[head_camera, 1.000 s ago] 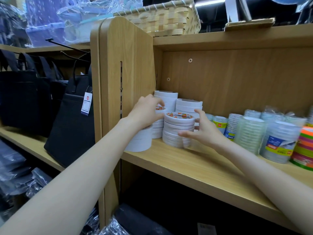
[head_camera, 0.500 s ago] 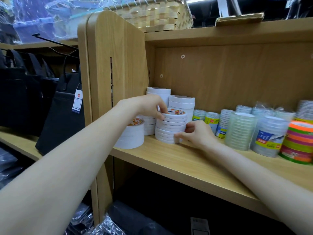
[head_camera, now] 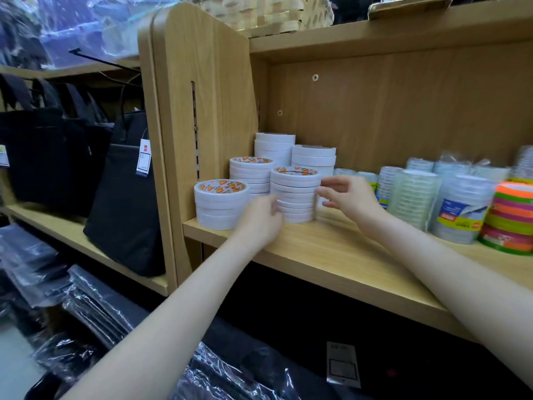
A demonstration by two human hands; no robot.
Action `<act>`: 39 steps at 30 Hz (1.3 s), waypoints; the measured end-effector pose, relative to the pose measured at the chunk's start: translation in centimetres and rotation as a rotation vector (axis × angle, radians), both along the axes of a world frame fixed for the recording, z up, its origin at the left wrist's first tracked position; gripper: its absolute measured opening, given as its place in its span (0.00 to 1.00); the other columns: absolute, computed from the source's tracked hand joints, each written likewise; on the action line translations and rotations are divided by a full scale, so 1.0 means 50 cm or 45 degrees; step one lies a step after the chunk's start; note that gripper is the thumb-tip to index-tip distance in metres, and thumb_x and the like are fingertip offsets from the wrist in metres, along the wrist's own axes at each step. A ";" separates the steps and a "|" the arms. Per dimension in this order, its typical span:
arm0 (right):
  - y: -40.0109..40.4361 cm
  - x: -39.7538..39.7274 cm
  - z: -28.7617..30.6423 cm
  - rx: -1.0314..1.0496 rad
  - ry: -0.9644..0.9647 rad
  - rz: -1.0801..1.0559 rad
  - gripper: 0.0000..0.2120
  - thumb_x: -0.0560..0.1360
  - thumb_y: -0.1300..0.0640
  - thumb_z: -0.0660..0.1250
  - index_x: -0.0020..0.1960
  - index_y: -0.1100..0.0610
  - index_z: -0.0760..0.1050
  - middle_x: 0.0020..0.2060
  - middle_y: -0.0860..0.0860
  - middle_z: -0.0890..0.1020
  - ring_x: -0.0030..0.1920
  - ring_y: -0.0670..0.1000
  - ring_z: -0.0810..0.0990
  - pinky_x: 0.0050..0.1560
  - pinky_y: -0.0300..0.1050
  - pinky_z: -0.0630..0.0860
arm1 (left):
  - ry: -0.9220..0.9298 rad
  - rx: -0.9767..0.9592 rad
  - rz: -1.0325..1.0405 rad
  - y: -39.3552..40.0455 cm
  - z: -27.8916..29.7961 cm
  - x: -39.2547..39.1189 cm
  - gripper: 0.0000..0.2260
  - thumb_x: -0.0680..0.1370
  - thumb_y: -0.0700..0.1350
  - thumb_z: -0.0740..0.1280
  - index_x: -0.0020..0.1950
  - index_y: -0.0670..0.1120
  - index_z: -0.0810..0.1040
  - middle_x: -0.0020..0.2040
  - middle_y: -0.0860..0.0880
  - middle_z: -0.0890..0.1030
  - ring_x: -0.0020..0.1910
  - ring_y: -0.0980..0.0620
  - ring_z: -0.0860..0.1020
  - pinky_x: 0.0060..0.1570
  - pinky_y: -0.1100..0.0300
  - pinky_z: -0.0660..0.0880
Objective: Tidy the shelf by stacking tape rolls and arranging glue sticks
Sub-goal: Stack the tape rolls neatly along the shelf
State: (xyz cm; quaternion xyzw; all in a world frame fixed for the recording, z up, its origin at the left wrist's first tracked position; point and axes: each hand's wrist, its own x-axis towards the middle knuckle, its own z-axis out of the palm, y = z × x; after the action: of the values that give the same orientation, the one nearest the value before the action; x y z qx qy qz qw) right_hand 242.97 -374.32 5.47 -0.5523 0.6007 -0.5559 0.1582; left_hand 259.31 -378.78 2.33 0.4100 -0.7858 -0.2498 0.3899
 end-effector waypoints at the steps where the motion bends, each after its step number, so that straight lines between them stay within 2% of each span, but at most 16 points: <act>1: 0.001 0.000 -0.003 0.004 -0.010 0.007 0.13 0.73 0.66 0.68 0.57 0.65 0.76 0.52 0.60 0.80 0.48 0.50 0.78 0.49 0.45 0.79 | 0.011 0.040 0.038 -0.003 -0.001 -0.001 0.12 0.74 0.32 0.58 0.52 0.34 0.78 0.51 0.37 0.81 0.54 0.41 0.78 0.56 0.50 0.73; 3: 0.001 0.000 -0.010 0.008 -0.033 0.006 0.12 0.72 0.66 0.69 0.54 0.62 0.76 0.52 0.60 0.81 0.48 0.51 0.79 0.54 0.49 0.78 | -0.006 0.070 0.077 -0.002 -0.002 -0.005 0.10 0.75 0.34 0.58 0.49 0.34 0.78 0.47 0.40 0.81 0.50 0.44 0.78 0.51 0.55 0.72; 5: -0.005 0.002 -0.015 0.000 -0.017 -0.043 0.12 0.69 0.65 0.72 0.51 0.58 0.75 0.52 0.59 0.82 0.48 0.52 0.81 0.58 0.51 0.76 | -0.057 0.073 0.066 0.002 0.000 -0.007 0.10 0.75 0.34 0.58 0.48 0.36 0.79 0.48 0.40 0.81 0.51 0.44 0.77 0.52 0.54 0.72; 9: -0.015 0.005 -0.016 -0.014 0.090 -0.183 0.17 0.67 0.60 0.75 0.54 0.58 0.75 0.51 0.56 0.83 0.53 0.50 0.80 0.62 0.48 0.71 | -0.164 0.067 0.062 0.008 0.008 -0.010 0.08 0.75 0.33 0.57 0.42 0.41 0.74 0.44 0.40 0.78 0.50 0.42 0.76 0.43 0.58 0.67; 13: -0.014 0.007 -0.017 -0.018 0.159 -0.235 0.19 0.67 0.57 0.75 0.55 0.59 0.75 0.51 0.56 0.83 0.54 0.50 0.80 0.60 0.46 0.71 | -0.155 0.093 0.061 0.011 0.014 -0.007 0.08 0.75 0.33 0.58 0.42 0.43 0.73 0.48 0.39 0.80 0.53 0.42 0.76 0.45 0.58 0.68; 15: -0.012 0.007 -0.014 -0.022 0.146 -0.216 0.21 0.67 0.56 0.75 0.57 0.59 0.74 0.54 0.55 0.82 0.55 0.50 0.80 0.58 0.44 0.71 | -0.126 0.138 0.015 0.009 0.011 -0.004 0.06 0.73 0.35 0.59 0.46 0.40 0.74 0.49 0.43 0.80 0.55 0.44 0.77 0.51 0.61 0.70; 16: -0.012 0.008 -0.012 -0.024 0.115 -0.187 0.24 0.68 0.55 0.75 0.60 0.59 0.72 0.56 0.55 0.81 0.56 0.50 0.79 0.56 0.42 0.71 | -0.095 0.147 -0.011 0.012 0.010 -0.004 0.12 0.71 0.38 0.59 0.52 0.39 0.75 0.54 0.44 0.80 0.58 0.45 0.76 0.58 0.57 0.71; 18: -0.015 0.012 -0.008 -0.044 0.068 -0.124 0.27 0.69 0.56 0.74 0.64 0.60 0.70 0.61 0.55 0.78 0.58 0.49 0.77 0.55 0.39 0.70 | -0.044 0.106 -0.022 0.016 0.013 -0.002 0.22 0.69 0.40 0.61 0.63 0.39 0.70 0.62 0.42 0.75 0.62 0.44 0.73 0.63 0.49 0.69; 21: -0.017 0.022 -0.008 -0.092 0.078 -0.054 0.18 0.70 0.59 0.73 0.58 0.59 0.76 0.57 0.54 0.81 0.52 0.46 0.78 0.53 0.37 0.71 | -0.129 0.062 -0.028 0.018 0.018 -0.003 0.25 0.76 0.35 0.62 0.72 0.39 0.62 0.71 0.42 0.66 0.67 0.43 0.68 0.66 0.52 0.66; 24: -0.022 0.018 -0.006 -0.089 0.090 -0.032 0.14 0.69 0.58 0.73 0.54 0.58 0.78 0.53 0.53 0.83 0.51 0.46 0.80 0.54 0.39 0.73 | -0.136 0.026 -0.096 0.010 0.018 -0.003 0.28 0.75 0.35 0.61 0.74 0.41 0.59 0.73 0.45 0.62 0.70 0.46 0.65 0.69 0.52 0.62; 26: -0.027 0.009 -0.008 -0.018 0.039 -0.019 0.20 0.68 0.57 0.74 0.58 0.58 0.75 0.55 0.54 0.81 0.55 0.48 0.79 0.59 0.45 0.74 | -0.082 0.066 -0.089 0.003 0.010 -0.002 0.28 0.73 0.37 0.61 0.73 0.42 0.61 0.71 0.46 0.67 0.69 0.47 0.67 0.69 0.50 0.63; 29: -0.029 -0.004 -0.021 0.270 0.040 -0.029 0.33 0.65 0.56 0.77 0.66 0.61 0.69 0.59 0.55 0.78 0.57 0.53 0.78 0.61 0.53 0.74 | -0.016 0.131 -0.053 -0.002 0.006 0.000 0.19 0.73 0.37 0.61 0.64 0.43 0.73 0.60 0.46 0.79 0.61 0.48 0.75 0.63 0.50 0.69; 32: -0.029 -0.004 -0.038 0.333 0.403 -0.140 0.29 0.64 0.55 0.77 0.62 0.59 0.73 0.55 0.54 0.81 0.55 0.52 0.79 0.60 0.48 0.73 | -0.041 0.159 -0.025 -0.005 0.011 0.004 0.16 0.75 0.37 0.61 0.61 0.43 0.76 0.56 0.47 0.80 0.58 0.49 0.76 0.62 0.52 0.71; 35: -0.029 0.003 -0.036 0.286 0.552 -0.184 0.24 0.65 0.54 0.76 0.59 0.60 0.76 0.53 0.53 0.82 0.54 0.51 0.79 0.57 0.46 0.74 | -0.053 0.141 -0.009 0.001 0.019 0.010 0.16 0.76 0.38 0.61 0.62 0.44 0.76 0.58 0.46 0.80 0.59 0.49 0.76 0.61 0.54 0.71; 37: -0.028 -0.011 -0.021 0.304 0.501 -0.149 0.22 0.66 0.55 0.76 0.56 0.61 0.78 0.51 0.54 0.82 0.53 0.52 0.79 0.58 0.48 0.74 | -0.048 0.012 0.056 0.015 0.036 0.016 0.16 0.77 0.37 0.59 0.64 0.44 0.75 0.58 0.45 0.80 0.59 0.49 0.76 0.58 0.58 0.72; 39: -0.026 -0.035 0.011 0.197 0.255 -0.155 0.19 0.67 0.57 0.76 0.55 0.62 0.78 0.48 0.54 0.81 0.51 0.53 0.79 0.56 0.47 0.75 | 0.011 -0.235 0.145 0.025 0.062 0.022 0.16 0.77 0.37 0.59 0.64 0.43 0.75 0.57 0.45 0.80 0.58 0.48 0.77 0.57 0.59 0.71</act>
State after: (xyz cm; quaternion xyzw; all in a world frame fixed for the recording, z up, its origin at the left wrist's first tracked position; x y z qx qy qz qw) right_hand 241.24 -375.62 6.04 -0.5538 0.6869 -0.4585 0.1058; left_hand 260.41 -377.52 5.45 0.4152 -0.7792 -0.1557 0.4429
